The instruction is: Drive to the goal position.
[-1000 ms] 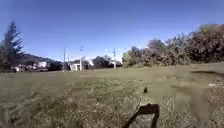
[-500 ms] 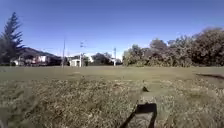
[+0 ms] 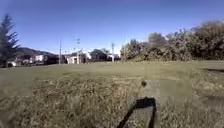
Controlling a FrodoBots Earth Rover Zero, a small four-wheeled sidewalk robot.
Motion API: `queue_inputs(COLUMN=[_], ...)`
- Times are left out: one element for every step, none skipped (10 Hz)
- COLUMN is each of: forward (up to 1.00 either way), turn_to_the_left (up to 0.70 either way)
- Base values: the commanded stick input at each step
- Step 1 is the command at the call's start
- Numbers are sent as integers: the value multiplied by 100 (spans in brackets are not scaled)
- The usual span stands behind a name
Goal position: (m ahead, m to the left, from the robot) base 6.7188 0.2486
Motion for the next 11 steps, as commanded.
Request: queue_inputs(forward=[100,100,100,100,100,100,100,100,100,100,100], turn_to_the_left=[-29,-30,-7,-4,0,0,0,0,0,0,0])
